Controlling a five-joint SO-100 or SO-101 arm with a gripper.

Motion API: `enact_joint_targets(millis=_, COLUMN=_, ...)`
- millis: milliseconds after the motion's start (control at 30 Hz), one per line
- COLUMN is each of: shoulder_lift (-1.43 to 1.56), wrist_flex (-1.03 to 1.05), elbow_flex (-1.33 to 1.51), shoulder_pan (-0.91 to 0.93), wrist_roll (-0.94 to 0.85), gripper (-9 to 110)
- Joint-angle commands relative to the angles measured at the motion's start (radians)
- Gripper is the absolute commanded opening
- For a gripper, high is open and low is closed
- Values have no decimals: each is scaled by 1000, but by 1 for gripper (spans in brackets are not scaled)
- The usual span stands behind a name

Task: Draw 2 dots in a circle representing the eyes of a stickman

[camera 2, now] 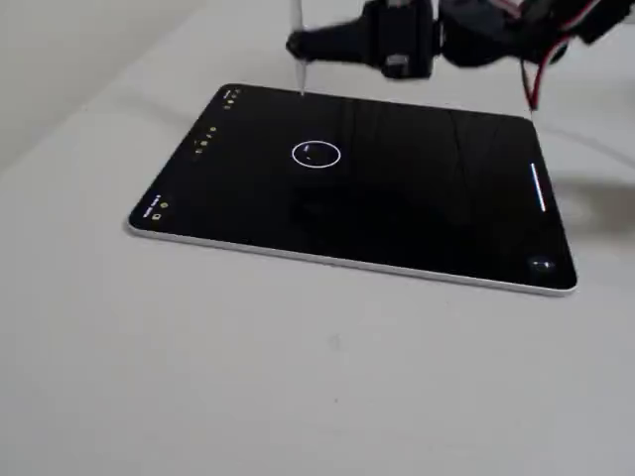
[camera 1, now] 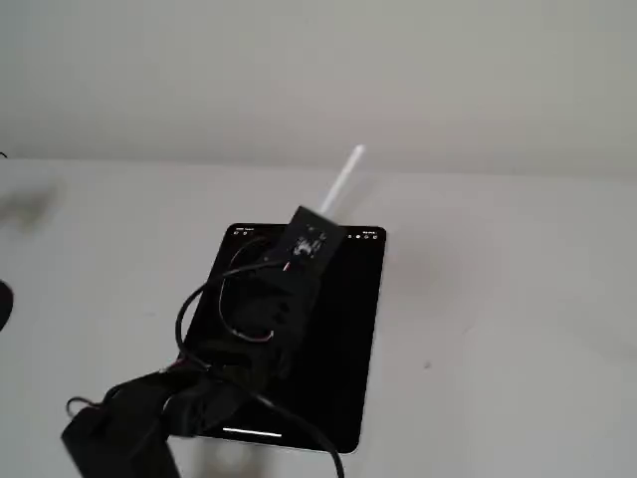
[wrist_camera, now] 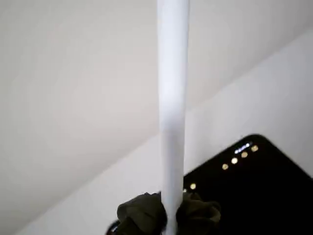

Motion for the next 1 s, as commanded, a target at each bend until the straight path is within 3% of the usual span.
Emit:
enact_joint_targets(millis=0, shoulder_lift=225, wrist_flex=158, elbow_flex=-51, shoulder_pan=28, wrist_roll=124, gripper=0)
enact_joint_targets(millis=500, shoulder_lift=828, wrist_flex=1034, elbow_flex=-48, shoulder_pan=35, wrist_roll=672, gripper=0)
enact_joint_targets(millis=967, shoulder_lift=1347, wrist_flex=1358, elbow_flex=302, shoulder_pan=0, wrist_roll=709, gripper=0)
